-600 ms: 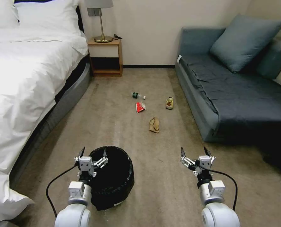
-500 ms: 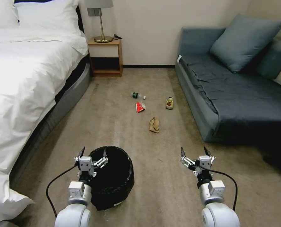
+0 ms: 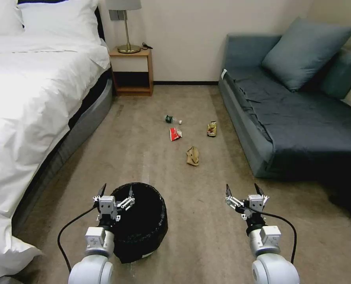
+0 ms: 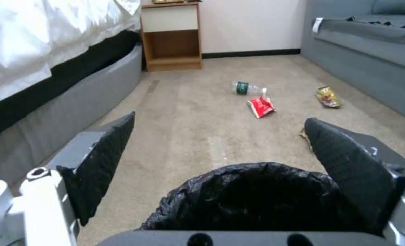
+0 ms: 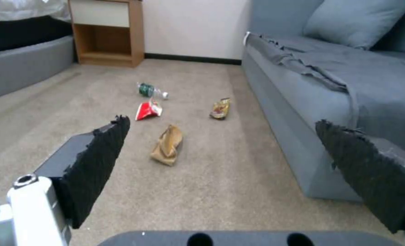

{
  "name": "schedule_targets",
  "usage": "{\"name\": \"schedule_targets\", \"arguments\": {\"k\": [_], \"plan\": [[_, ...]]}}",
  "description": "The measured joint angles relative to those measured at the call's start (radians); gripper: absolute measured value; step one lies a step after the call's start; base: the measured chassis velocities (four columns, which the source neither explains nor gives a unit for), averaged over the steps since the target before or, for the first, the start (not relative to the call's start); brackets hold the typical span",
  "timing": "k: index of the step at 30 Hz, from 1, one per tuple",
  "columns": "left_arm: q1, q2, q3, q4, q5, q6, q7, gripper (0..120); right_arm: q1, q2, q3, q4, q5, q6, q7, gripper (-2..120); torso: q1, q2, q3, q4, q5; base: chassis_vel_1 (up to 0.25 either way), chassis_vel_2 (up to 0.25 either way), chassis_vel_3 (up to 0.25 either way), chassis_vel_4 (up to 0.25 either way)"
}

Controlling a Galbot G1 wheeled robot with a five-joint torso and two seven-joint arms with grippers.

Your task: Pick up the trash bin, then pick up the garbage on the floor and place it into the trash bin.

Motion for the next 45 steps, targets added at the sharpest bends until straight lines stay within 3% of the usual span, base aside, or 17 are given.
{"name": "schedule_targets", "arguments": {"k": [19, 24, 27, 30, 33, 34, 35, 36, 39, 40, 43, 45], "plan": [[0.000, 0.000, -0.001, 0.000, -0.002, 0.001, 0.000, 100, 0.000, 0.000, 0.000, 0.000, 0.000, -0.001, 0.001, 100, 0.000, 0.000, 0.000, 0.0000, 0.0000, 0.000, 0.000, 0.000, 0.000], [-0.005, -0.008, -0.022, -0.027, -0.034, 0.045, -0.010, 100, -0.004, 0.015, -0.001, 0.039, -0.009, -0.027, 0.030, 100, 0.000, 0.000, 0.000, 0.0000, -0.0001, 0.000, 0.000, 0.000, 0.000], [-0.029, -0.039, -0.097, -0.130, -0.145, 0.200, -0.056, 100, -0.019, 0.075, -0.006, 0.190, -0.051, -0.128, 0.147, 100, 0.000, 0.000, 0.000, 0.0000, -0.0001, 0.000, 0.000, 0.000, 0.000], [-0.035, -0.047, -0.116, -0.157, -0.173, 0.239, -0.069, 100, -0.024, 0.101, -0.008, 0.252, -0.069, -0.168, 0.194, 100, 0.000, 0.000, 0.000, -0.0001, 0.0001, 0.000, 0.000, 0.000, 0.000], [-0.018, -0.029, -0.128, -0.204, -0.214, 0.277, -0.073, 100, -0.027, 0.098, 0.003, 0.285, -0.036, -0.184, 0.211, 100, 0.000, 0.000, 0.000, -0.0001, -0.0015, 0.000, 0.000, 0.000, 0.000], [-0.010, -0.015, -0.133, -0.226, -0.229, 0.292, -0.081, 100, -0.026, 0.094, 0.008, 0.294, -0.022, -0.187, 0.216, 100, 0.000, 0.000, 0.000, -0.0002, -0.0003, 0.000, 0.000, 0.000, 0.000], [0.010, 0.018, -0.137, -0.281, -0.264, 0.356, -0.111, 100, -0.026, 0.090, 0.011, 0.300, -0.003, -0.194, 0.220, 100, 0.000, 0.000, 0.000, 0.0001, 0.0006, 0.000, 0.000, 0.000, 0.000], [0.010, 0.018, -0.137, -0.281, -0.264, 0.356, -0.111, 100, -0.026, 0.090, 0.011, 0.300, -0.003, -0.194, 0.220, 100, 0.000, 0.000, 0.000, 0.0001, 0.0006, 0.000, 0.000, 0.000, 0.000], [0.005, 0.101, -0.133, -0.325, -0.352, 0.583, -0.247, 100, -0.023, 0.089, 0.012, 0.301, 0.004, -0.195, 0.226, 100, 0.000, 0.000, 0.000, 0.0000, -0.0002, 0.000, 0.000, 0.000, 0.000], [0.005, 0.101, -0.133, -0.325, -0.352, 0.583, -0.247, 100, -0.023, 0.089, 0.012, 0.301, 0.004, -0.195, 0.226, 100, 0.000, 0.000, 0.000, 0.0000, -0.0002, 0.000, 0.000, 0.000, 0.000], [-0.032, 0.166, -0.134, -0.320, -0.464, 0.720, -0.335, 100, -0.022, 0.088, 0.018, 0.302, 0.009, -0.195, 0.229, 100, 0.000, 0.000, 0.000, 0.0000, -0.0001, 0.000, 0.000, 0.000, 0.000], [-0.044, 0.182, -0.132, -0.303, -0.491, 0.736, -0.347, 100, -0.022, 0.087, 0.020, 0.303, 0.010, -0.195, 0.230, 100, 0.000, 0.000, 0.000, 0.0001, -0.0001, 0.000, 0.000, 0.000, 0.000]]}}
